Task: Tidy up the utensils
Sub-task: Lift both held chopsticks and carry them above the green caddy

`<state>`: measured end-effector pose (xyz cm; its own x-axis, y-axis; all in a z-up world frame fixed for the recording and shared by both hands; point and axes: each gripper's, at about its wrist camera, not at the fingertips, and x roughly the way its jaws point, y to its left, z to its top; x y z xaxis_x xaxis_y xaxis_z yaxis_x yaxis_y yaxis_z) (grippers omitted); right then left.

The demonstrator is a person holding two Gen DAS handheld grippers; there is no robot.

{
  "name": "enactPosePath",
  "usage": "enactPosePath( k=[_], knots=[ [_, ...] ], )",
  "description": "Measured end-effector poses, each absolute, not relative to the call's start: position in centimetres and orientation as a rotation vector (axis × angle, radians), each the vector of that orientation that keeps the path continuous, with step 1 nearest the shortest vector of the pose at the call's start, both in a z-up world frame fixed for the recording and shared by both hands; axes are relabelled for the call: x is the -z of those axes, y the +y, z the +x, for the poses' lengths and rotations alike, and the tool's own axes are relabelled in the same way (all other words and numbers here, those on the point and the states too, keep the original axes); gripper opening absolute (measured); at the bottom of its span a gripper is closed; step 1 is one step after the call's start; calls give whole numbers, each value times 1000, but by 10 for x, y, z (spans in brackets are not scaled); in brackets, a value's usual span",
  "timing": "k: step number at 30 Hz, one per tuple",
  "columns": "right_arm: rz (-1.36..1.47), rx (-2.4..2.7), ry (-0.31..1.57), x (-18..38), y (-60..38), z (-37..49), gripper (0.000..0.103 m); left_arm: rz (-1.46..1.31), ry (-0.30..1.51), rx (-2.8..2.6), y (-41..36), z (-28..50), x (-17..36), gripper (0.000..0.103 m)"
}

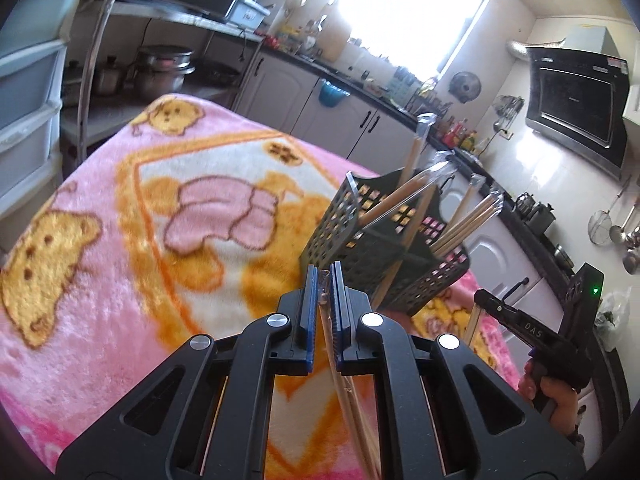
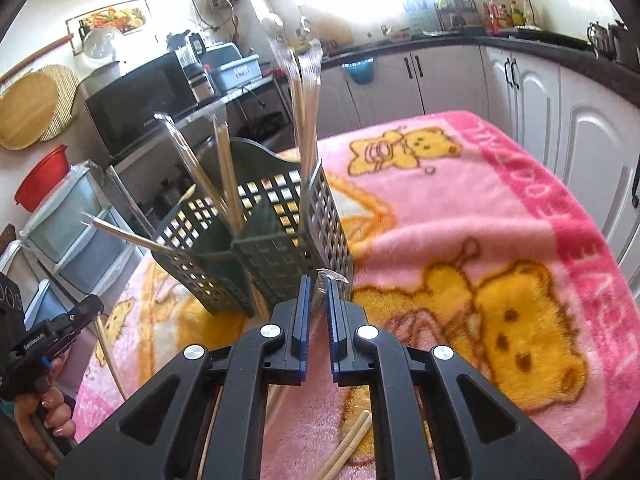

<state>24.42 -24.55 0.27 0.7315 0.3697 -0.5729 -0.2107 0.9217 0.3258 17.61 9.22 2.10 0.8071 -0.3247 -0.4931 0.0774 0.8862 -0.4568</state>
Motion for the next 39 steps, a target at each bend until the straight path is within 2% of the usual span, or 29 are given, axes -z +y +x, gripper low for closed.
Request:
enactPosePath(
  k=[19, 39],
  knots=[
    [206, -284, 486, -53, -261, 214, 5, -341, 507, 372, 38, 175, -72, 3],
    [192, -275, 389, -87, -274, 198, 5, -257, 454, 505, -14, 193, -109, 3]
  ],
)
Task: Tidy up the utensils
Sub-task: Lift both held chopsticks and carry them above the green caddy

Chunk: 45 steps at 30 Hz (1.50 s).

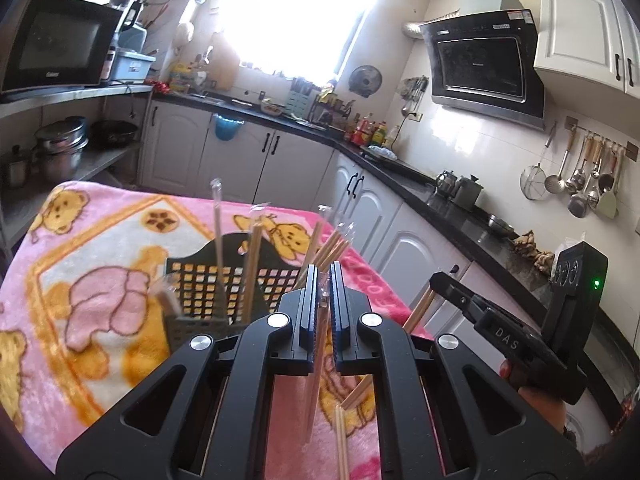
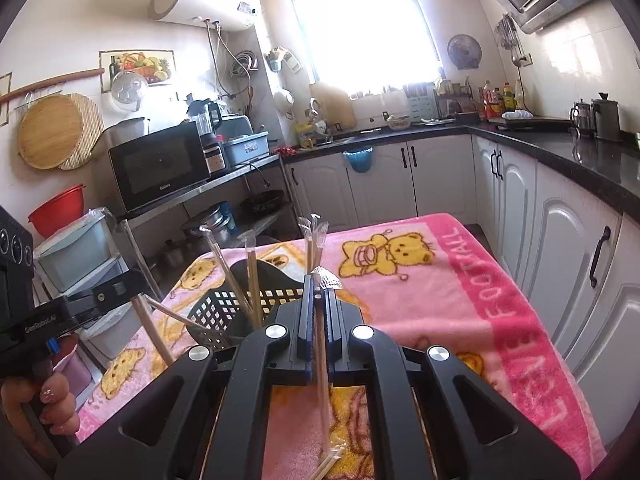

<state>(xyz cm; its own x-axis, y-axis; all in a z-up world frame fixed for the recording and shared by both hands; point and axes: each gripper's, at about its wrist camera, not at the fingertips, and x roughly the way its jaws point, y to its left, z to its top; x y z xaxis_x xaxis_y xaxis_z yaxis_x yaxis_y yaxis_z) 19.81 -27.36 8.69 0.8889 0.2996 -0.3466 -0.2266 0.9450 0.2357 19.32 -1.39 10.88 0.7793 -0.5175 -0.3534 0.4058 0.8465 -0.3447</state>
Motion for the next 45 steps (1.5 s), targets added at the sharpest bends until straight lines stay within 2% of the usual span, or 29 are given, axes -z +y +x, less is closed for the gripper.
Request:
enactPosePath(
  k=[20, 32, 45],
  knots=[
    [166, -305, 283, -137, -260, 194, 5, -230, 332, 519, -24, 216, -167, 3],
    [136, -311, 156, -193, -252, 209, 5, -250, 259, 440, -2, 243, -202, 3],
    [120, -336, 136, -217, -237, 243, 5, -258, 254, 312, 30, 271, -212, 3]
  ],
)
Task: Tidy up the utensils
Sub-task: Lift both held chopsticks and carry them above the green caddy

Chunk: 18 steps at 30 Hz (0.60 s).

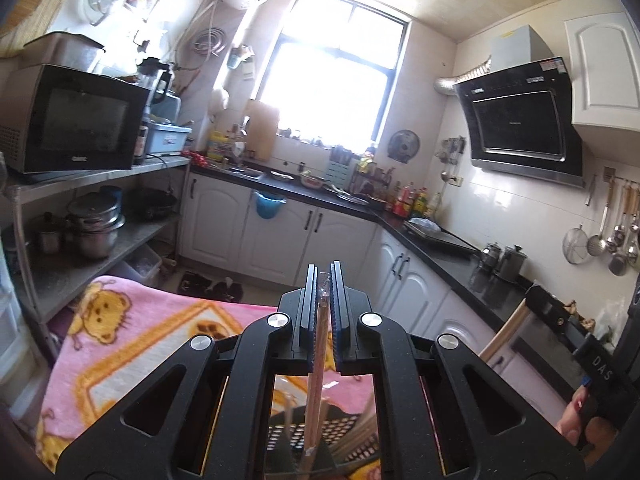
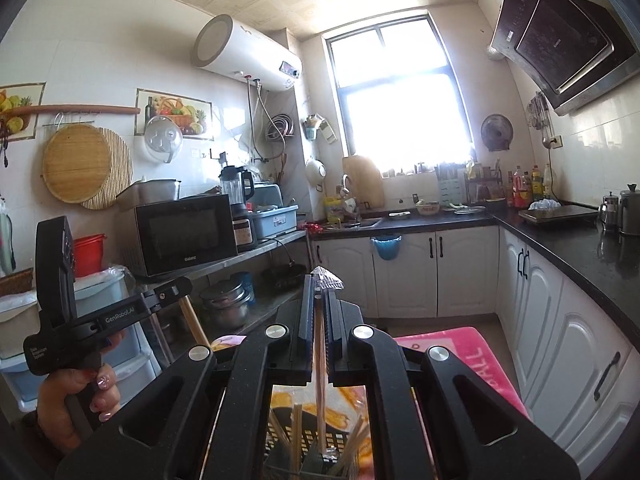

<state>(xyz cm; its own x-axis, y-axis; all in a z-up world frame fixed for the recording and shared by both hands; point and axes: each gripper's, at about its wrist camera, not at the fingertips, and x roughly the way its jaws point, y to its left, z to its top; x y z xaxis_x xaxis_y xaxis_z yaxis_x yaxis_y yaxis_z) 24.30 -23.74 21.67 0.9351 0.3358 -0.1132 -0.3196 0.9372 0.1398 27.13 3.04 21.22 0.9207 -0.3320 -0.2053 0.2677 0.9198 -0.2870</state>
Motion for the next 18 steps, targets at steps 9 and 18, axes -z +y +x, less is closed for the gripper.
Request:
enactPosePath(
  k=[9, 18],
  knots=[
    [125, -353, 162, -207, -230, 269, 5, -253, 255, 259, 45, 276, -204, 3],
    [133, -354, 214, -173, -222, 291, 5, -244, 307, 230, 47, 292, -172, 3]
  ],
)
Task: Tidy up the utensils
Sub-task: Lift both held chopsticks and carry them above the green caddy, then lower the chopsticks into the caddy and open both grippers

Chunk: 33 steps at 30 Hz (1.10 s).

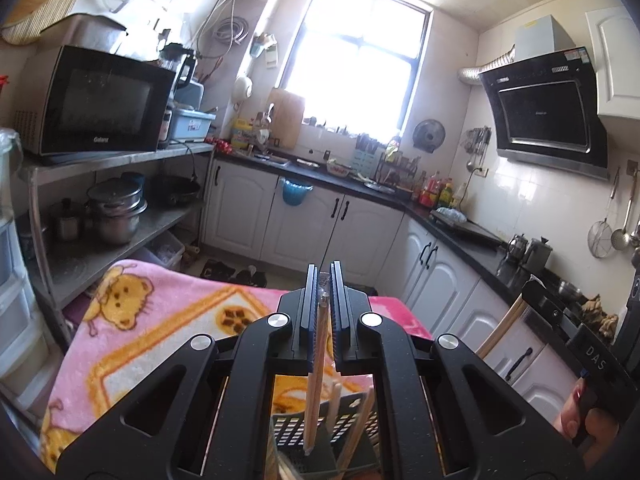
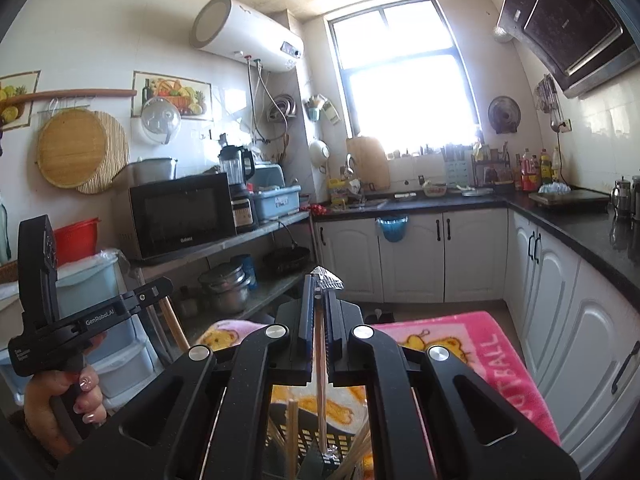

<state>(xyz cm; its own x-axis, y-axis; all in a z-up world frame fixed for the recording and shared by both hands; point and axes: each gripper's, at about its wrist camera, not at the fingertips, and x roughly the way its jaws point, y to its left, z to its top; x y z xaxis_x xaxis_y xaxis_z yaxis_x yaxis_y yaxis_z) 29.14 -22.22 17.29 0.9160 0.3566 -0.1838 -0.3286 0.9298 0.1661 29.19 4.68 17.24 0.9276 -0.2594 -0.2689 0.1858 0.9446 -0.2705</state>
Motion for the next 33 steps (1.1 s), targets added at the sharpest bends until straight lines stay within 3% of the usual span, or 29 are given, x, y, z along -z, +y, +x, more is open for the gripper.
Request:
enactPosePath(
  k=[33],
  knots=[
    [159, -306, 396, -86, -224, 281, 5, -229, 447, 227, 35, 293, -97, 5]
  ],
)
